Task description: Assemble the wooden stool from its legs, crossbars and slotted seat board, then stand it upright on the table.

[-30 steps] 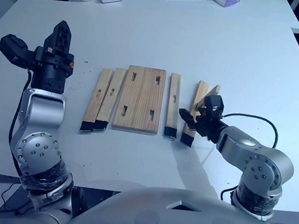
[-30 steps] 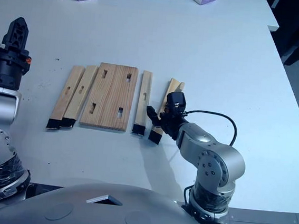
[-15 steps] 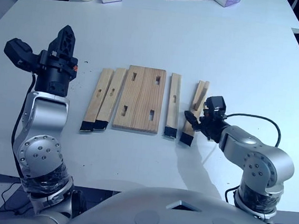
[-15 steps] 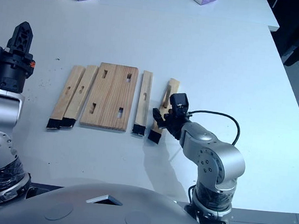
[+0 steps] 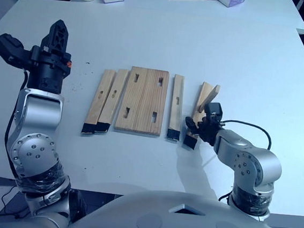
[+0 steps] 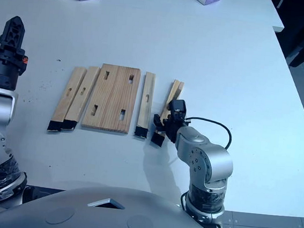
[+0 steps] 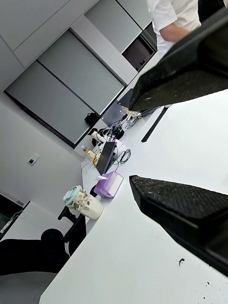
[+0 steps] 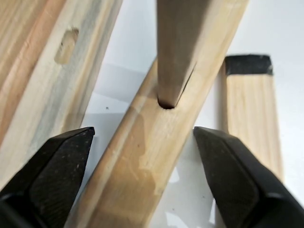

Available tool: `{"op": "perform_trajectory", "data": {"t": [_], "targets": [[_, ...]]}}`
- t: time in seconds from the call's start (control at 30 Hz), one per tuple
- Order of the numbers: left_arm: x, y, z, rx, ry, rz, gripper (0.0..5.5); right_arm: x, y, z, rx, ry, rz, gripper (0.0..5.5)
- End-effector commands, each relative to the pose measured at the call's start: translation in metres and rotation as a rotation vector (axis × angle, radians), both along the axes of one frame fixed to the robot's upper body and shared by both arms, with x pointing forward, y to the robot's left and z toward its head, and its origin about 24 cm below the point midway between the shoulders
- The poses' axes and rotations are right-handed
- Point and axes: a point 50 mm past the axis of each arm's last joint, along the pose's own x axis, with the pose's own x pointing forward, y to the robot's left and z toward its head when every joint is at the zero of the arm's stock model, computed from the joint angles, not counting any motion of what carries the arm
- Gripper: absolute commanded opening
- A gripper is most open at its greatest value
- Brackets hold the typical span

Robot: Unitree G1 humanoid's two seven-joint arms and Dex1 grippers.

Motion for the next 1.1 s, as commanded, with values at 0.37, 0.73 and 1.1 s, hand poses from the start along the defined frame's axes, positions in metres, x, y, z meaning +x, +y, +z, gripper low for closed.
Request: {"op": "perform_trajectory", "data": {"t": [0.37,0.73,1.1], "targets": [[-0.012,-0.008,-0.011,-0.031,-0.022,0.060,2.52,-0.002,-0.035,-0.013,-0.163,0.075,0.163,3.87],[-0.006,-0.004,-0.013,-0.015,-0.059,0.113,2.52,0.003,-0.052,-0.017,-0.246,0.003,0.436,3.25],[0.008,0.008,-0.016,0.071,-0.038,0.188,2.52,0.024,-0.058,-0.010,-0.144,-0.038,0.358,2.08]]}}
